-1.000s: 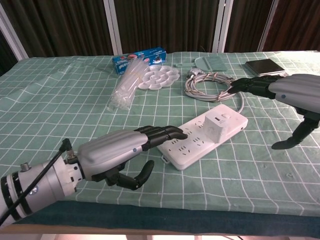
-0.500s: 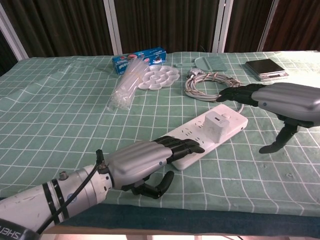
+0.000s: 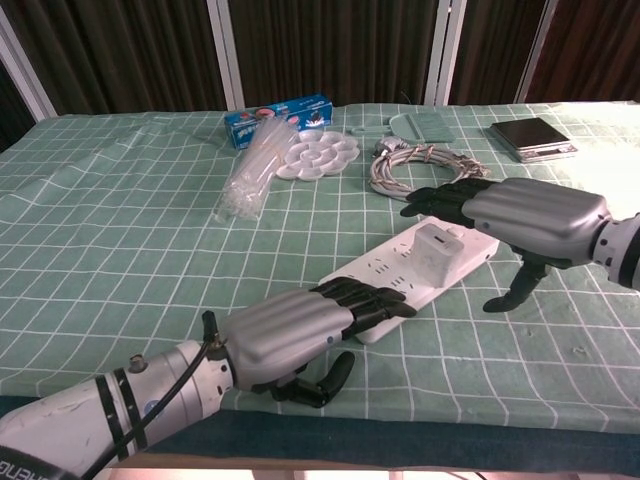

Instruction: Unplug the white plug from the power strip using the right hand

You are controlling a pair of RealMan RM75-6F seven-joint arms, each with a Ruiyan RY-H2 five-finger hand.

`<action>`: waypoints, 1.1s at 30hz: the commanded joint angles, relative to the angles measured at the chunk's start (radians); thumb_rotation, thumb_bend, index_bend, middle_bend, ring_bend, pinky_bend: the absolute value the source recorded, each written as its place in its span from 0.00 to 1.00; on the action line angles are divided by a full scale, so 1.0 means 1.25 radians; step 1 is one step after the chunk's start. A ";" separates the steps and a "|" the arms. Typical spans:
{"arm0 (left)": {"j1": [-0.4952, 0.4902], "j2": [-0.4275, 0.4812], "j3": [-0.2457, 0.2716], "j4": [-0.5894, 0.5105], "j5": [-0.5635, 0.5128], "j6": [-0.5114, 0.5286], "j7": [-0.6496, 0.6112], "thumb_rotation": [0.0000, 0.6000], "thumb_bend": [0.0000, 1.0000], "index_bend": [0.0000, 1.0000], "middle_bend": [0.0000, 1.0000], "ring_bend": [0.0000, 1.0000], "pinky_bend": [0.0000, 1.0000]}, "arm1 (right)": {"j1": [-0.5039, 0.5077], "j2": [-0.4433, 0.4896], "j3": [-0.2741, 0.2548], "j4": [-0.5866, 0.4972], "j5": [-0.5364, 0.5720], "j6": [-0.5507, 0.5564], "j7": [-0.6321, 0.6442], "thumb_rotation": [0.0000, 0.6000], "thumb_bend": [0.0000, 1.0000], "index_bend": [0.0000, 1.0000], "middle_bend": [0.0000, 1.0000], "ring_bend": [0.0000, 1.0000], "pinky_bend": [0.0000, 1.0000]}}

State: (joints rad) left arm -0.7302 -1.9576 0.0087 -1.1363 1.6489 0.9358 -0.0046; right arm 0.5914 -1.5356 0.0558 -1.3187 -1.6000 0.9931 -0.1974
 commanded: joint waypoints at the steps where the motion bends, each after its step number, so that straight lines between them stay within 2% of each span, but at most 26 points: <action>1: -0.001 0.000 0.003 -0.001 -0.002 0.000 0.003 1.00 0.77 0.00 0.00 0.00 0.03 | 0.006 -0.028 -0.002 0.028 -0.006 0.015 -0.003 1.00 0.24 0.23 0.16 0.04 0.13; 11: -0.004 0.010 0.011 -0.015 -0.009 0.007 0.008 0.98 0.78 0.00 0.00 0.00 0.02 | 0.014 -0.064 -0.007 0.059 -0.007 0.035 -0.020 1.00 0.32 0.40 0.28 0.17 0.25; 14: -0.004 0.012 0.014 -0.015 -0.010 0.009 0.009 0.98 0.78 0.00 0.00 0.00 0.03 | 0.016 -0.068 -0.006 0.065 -0.001 0.035 -0.038 1.00 0.35 0.41 0.28 0.18 0.26; 22: -0.006 0.014 0.018 -0.013 -0.016 0.010 0.005 0.99 0.78 0.00 0.00 0.00 0.03 | 0.020 -0.074 -0.009 0.072 0.011 0.032 -0.053 1.00 0.36 0.41 0.28 0.19 0.26; 27: -0.006 0.013 0.020 -0.012 -0.017 0.008 0.006 0.98 0.78 0.00 0.00 0.00 0.03 | 0.020 -0.080 -0.010 0.078 0.012 0.036 -0.056 1.00 0.36 0.43 0.28 0.20 0.30; 33: -0.007 0.014 0.023 -0.012 -0.019 0.009 0.006 0.98 0.78 0.00 0.00 0.00 0.03 | 0.020 -0.089 -0.010 0.085 0.018 0.042 -0.070 1.00 0.40 0.51 0.31 0.27 0.37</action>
State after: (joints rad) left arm -0.7389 -1.9405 0.0371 -1.1513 1.6252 0.9472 0.0036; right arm 0.6165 -1.6449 0.0431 -1.2136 -1.5802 1.0450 -0.2811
